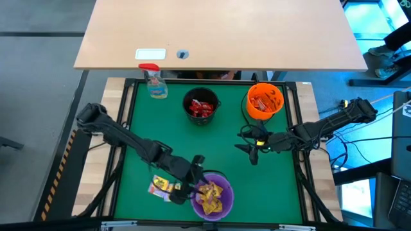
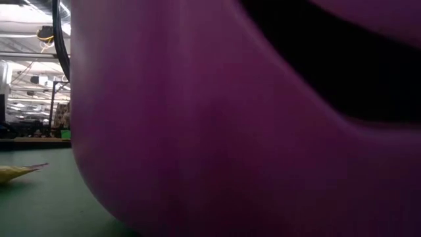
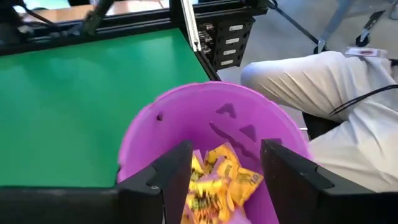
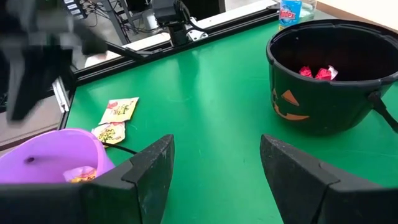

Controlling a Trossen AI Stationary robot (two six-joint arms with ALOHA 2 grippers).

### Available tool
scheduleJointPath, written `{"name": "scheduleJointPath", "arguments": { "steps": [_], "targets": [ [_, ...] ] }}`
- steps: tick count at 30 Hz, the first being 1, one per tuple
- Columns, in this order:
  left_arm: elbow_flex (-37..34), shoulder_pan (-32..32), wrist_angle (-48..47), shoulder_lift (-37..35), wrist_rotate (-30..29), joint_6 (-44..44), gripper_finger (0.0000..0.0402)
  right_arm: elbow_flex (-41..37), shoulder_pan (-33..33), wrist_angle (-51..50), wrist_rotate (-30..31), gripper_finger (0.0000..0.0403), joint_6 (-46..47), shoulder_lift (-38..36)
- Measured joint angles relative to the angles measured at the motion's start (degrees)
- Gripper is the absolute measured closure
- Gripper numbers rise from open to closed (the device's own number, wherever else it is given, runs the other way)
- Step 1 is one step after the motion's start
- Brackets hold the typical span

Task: Sort candy
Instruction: Put the yellow candy into the violet bucket

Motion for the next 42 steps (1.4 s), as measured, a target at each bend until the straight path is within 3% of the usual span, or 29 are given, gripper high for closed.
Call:
{"name": "scheduleJointPath", "arguments": {
  "steps": [3, 7, 11, 13, 18, 24, 42],
  "targets": [
    [1.9, -0.9, -6.9, -4.3, -2.6, -0.1, 0.0219, 0.0, 0.0, 0.0, -0.3, 0.0166, 0.0, 0.0],
    [3.2, -5.0, -19.7, -10.4, -12.3, -2.6, 0.0219, 0.0, 0.0, 0.1, -0.3, 0.0166, 0.0, 0.0],
    [3.1, -10.4, -36.8, -12.7, -21.5, -15.2, 0.0218, 0.0, 0.0, 0.2, -1.7, 0.0166, 0.0, 0.0],
    [1.2, -13.1, -42.3, -12.5, -23.0, -22.0, 0.0218, 0.0, 0.0, 0.2, -1.8, 0.0166, 0.0, 0.0],
    [-9.4, -17.1, -37.1, -12.1, -18.9, -32.7, 0.0218, 0.0, 0.0, 0.2, -1.8, 0.0166, 1.1, 0.0],
    [-18.9, -20.1, -28.5, -11.9, -17.2, -38.2, 0.0218, 0.0, 0.0, 0.2, -2.3, 0.0166, 2.6, 0.0],
    [-20.2, -19.9, -28.7, -0.1, -9.9, -39.5, 0.0218, 0.0, 0.0, 0.2, -2.3, 0.0166, 4.6, 0.0]
  ]
}}
